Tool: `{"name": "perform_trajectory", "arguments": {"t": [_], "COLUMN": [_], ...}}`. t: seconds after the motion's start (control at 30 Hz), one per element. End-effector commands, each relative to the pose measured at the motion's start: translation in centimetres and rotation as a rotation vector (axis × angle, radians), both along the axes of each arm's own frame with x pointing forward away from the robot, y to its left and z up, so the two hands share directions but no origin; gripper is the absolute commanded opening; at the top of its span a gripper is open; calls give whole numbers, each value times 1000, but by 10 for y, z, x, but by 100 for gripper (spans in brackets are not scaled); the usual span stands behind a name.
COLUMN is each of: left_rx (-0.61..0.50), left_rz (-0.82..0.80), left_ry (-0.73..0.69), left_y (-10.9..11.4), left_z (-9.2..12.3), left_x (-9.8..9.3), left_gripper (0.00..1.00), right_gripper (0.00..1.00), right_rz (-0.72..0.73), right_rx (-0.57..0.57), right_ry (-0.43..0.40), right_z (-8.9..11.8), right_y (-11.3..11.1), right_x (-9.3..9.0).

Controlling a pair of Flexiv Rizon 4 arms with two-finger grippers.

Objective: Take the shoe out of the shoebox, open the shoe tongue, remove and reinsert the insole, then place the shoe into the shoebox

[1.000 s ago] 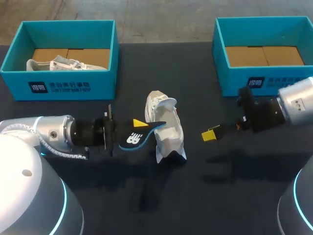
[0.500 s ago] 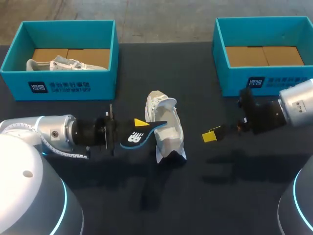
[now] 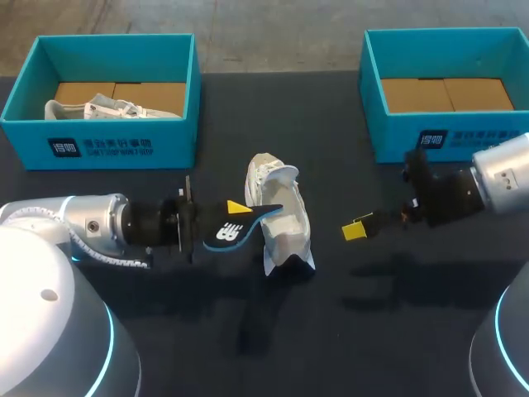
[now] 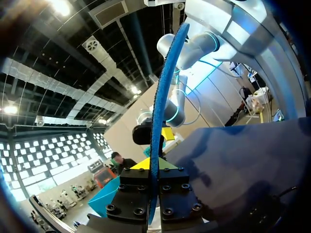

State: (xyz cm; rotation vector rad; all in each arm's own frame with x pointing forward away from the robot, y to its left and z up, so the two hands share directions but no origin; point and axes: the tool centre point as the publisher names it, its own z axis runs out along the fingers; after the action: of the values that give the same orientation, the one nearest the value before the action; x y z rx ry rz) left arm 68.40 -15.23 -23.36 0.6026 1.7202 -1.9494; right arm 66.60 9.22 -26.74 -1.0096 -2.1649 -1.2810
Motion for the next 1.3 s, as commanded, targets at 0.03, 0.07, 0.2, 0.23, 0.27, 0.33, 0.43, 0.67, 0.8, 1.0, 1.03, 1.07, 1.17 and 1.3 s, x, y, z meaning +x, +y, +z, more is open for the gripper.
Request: {"name": "perform_trajectory", "arguments": {"t": [0.03,0.07,0.2,0.23,0.27,0.33,0.43,0.67,0.8,1.0,1.03,1.07,1.17,1.3], "left_rx": [0,0,-18,-14,-9,-12,-22,-29,-45,-40,-39,-37,-37,-36], "left_rz": [4,4,-6,-10,-9,-11,-7,9,10,27,31,34,66,99], "left_ry": [-1,-1,16,28,28,45,74,105,126,138,137,138,155,178], "left_y": [0,0,-4,-5,-6,-8,-10,-17,-19,-29,-31,-33,-38,-41], "left_z": [0,0,0,-1,-2,-3,-3,-13,-15,-10,-9,-8,-8,-12], "left_x": [-1,-1,3,4,6,8,10,23,28,26,25,24,22,23], "left_gripper": [0,0,0,0,0,0,0,0,0,0,0,0,0,0], "right_gripper": [100,100,100,100,100,100,100,100,100,100,100,100,100,100], "right_rz": [-2,-2,3,8,13,29,56,130,154,178,178,178,178,178], "right_rx": [0,0,-55,-75,-106,-148,-191,-282,-316,-335,-335,-335,-335,-335], "right_ry": [-1,-1,-61,-81,-123,-182,-248,-358,-390,-391,-391,-391,-391,-391], "right_z": [0,0,-3,-3,-4,-5,-10,-19,-25,-29,-29,-29,-29,-29], "right_y": [1,1,-6,-7,-8,-9,-11,-12,-11,-12,-12,-12,-12,-12], "right_x": [-1,-1,8,11,14,19,28,50,61,67,67,67,67,67]}}
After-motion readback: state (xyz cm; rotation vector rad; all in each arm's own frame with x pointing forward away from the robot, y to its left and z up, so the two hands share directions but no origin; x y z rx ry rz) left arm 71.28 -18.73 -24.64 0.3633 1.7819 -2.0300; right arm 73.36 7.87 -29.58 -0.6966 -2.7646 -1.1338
